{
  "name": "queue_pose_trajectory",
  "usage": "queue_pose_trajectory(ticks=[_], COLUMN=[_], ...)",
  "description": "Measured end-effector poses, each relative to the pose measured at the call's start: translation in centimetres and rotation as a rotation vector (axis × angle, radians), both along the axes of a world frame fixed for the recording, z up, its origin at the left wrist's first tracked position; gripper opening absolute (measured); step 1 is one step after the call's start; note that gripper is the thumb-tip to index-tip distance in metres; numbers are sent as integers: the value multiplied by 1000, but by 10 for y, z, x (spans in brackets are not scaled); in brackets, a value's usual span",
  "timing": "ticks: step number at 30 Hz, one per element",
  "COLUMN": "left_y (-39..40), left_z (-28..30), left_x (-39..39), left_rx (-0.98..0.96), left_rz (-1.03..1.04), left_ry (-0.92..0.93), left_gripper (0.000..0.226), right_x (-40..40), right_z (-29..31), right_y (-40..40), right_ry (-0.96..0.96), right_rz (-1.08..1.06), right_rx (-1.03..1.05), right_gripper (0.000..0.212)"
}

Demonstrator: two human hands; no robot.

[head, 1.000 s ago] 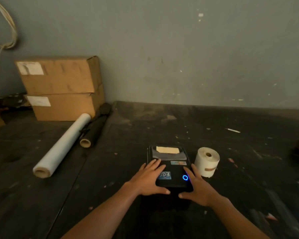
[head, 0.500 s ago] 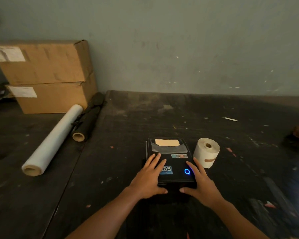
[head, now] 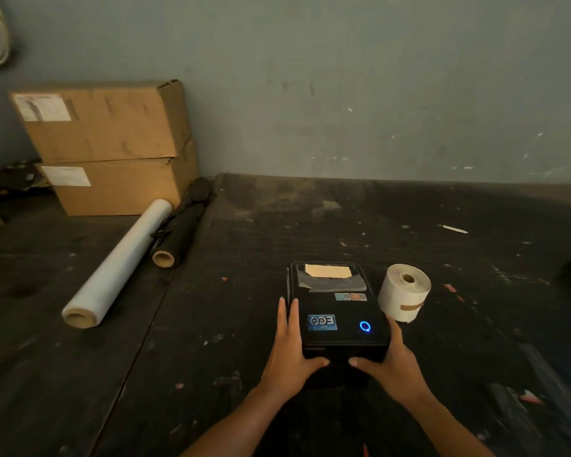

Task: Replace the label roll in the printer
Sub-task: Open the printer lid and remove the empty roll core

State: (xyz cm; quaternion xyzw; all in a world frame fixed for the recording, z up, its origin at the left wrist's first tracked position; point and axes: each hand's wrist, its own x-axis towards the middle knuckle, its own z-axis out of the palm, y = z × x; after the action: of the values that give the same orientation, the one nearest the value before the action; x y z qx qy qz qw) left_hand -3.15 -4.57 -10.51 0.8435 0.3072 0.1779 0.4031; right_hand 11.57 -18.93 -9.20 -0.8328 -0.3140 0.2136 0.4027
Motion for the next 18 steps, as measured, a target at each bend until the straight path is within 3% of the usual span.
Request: queue_pose_trajectory(ticks=[5,12,18], left_y=[-9,-12,-13], left_z=[3,-2,-11], left_x=[3,0,-3], left_rx=[-199,-284,-290], left_rz=[118,164,216], left_ry=[-55,-86,-132], left_gripper=[133,133,100], right_x=[-2,5,9], right_z=[-11,-3,-3], right_y=[-1,-5,-5], right_ry=[51,241,223], right_rz=[-24,42,15], right_rx=[-8,53,75], right_gripper=[96,94,85])
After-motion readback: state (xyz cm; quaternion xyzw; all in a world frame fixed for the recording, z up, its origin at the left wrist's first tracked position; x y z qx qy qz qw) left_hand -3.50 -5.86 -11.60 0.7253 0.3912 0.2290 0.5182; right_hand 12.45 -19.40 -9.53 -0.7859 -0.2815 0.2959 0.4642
